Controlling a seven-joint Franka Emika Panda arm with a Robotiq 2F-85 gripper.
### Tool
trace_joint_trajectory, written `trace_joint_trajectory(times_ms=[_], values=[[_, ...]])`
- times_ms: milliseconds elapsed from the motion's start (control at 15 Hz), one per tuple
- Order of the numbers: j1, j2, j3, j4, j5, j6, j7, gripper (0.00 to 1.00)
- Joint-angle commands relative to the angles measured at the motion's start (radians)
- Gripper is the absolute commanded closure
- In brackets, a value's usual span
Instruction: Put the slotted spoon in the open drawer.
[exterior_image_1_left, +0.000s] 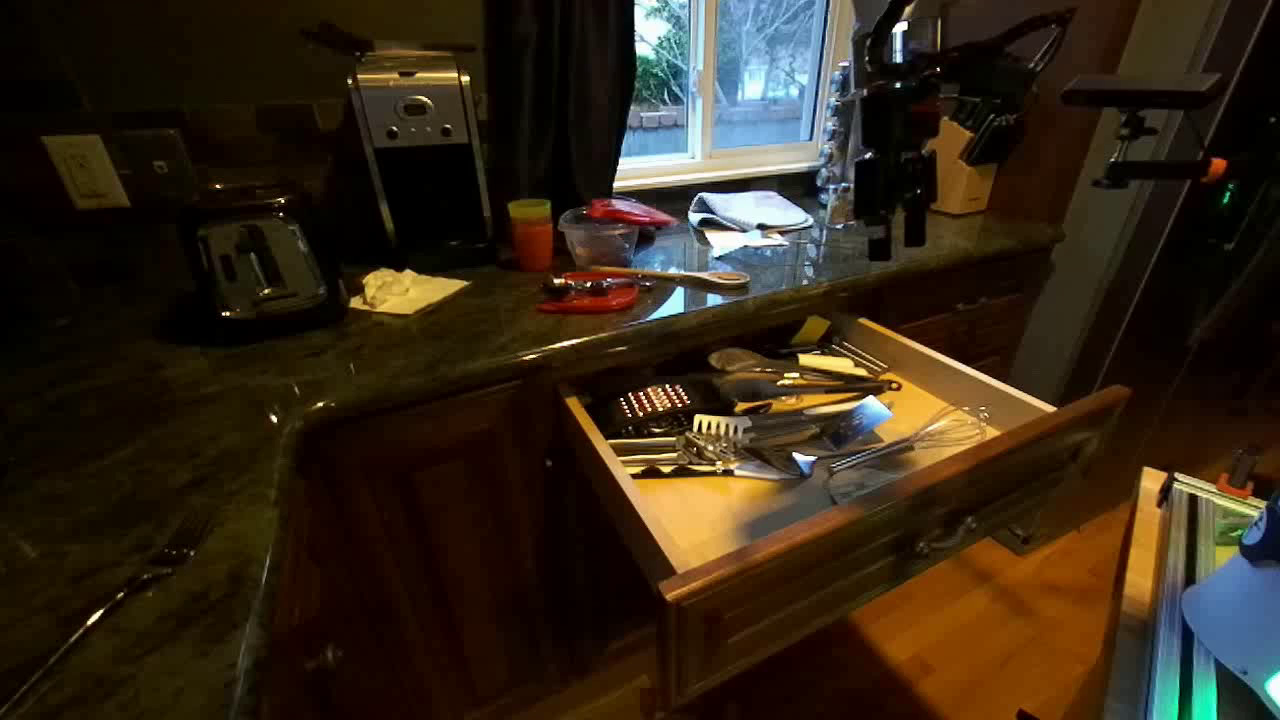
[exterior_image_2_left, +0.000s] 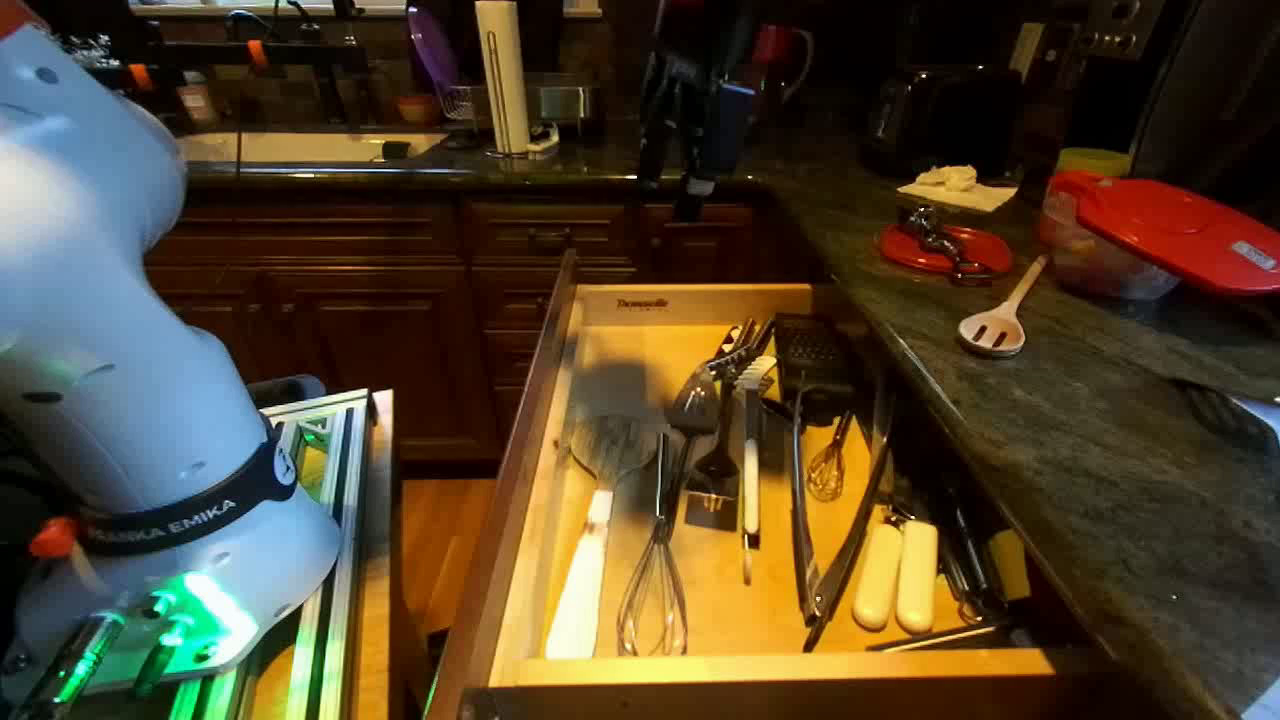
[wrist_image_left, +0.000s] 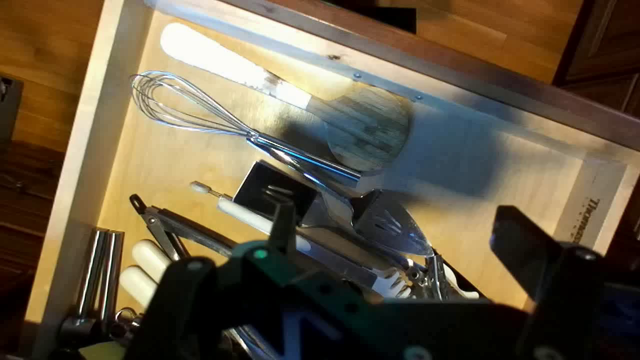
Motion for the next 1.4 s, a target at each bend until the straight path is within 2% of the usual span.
trace_joint_trajectory(times_ms=[0, 533, 667, 1067, 1333], values=[[0.0, 0.0, -0.001, 0.001, 0.0, -0.002, 0.0, 0.0], [0.0, 0.0, -0.001, 0.001, 0.0, -0.002, 0.0, 0.0], [-0.003, 0.036, 0.0, 0.023, -0.014, 0.046, 0.002, 0.0], [-0.023, 0.213, -0.008, 0.172, -0.184, 0.18, -0.059, 0.0], [-0.026, 0.356, -0.021, 0.306, -0.192, 0.246, -0.109, 0.0]])
